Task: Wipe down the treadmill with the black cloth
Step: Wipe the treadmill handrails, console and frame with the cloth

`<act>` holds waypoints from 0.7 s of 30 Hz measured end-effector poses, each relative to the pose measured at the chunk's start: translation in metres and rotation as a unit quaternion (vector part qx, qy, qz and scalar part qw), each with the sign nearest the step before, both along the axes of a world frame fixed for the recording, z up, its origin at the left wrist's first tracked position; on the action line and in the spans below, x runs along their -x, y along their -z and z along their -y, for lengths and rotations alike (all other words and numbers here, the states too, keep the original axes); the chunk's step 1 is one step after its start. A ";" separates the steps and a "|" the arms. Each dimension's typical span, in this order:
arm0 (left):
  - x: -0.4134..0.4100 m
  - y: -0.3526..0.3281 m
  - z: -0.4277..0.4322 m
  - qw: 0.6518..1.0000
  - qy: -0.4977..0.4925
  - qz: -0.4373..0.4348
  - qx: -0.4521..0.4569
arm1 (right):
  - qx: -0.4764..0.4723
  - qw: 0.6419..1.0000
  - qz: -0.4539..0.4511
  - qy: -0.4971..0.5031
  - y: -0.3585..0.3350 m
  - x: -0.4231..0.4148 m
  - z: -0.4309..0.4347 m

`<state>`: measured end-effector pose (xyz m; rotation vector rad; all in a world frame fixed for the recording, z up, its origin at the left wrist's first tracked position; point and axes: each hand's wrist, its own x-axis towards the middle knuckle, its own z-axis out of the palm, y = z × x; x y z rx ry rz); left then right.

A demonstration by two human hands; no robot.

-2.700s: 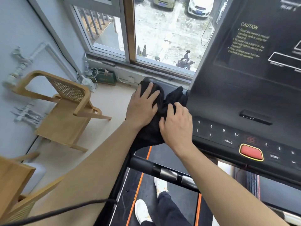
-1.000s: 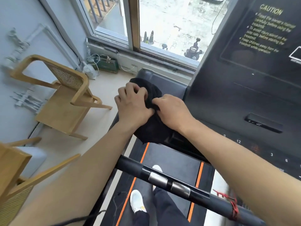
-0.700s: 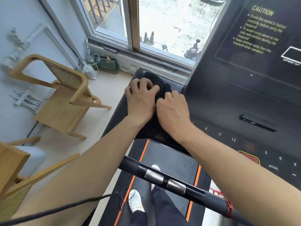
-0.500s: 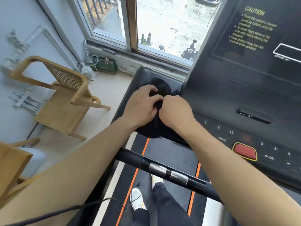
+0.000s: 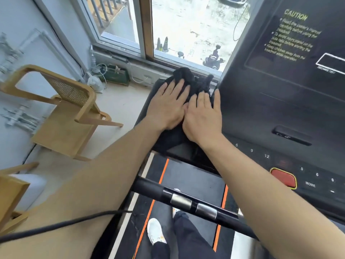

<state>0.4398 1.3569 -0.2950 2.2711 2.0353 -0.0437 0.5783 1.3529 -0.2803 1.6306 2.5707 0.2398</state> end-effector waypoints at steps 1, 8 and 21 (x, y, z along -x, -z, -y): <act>0.004 -0.003 -0.004 1.000 0.009 0.001 -0.002 | 0.002 1.000 0.009 0.000 -0.001 0.000 -0.006; 0.006 -0.003 0.082 1.000 0.009 0.013 -0.005 | 0.015 0.996 -0.080 -0.035 0.017 -0.012 0.079; 0.025 0.012 0.159 0.998 -0.066 0.002 -0.020 | 0.004 0.987 -0.034 -0.159 0.028 0.004 0.117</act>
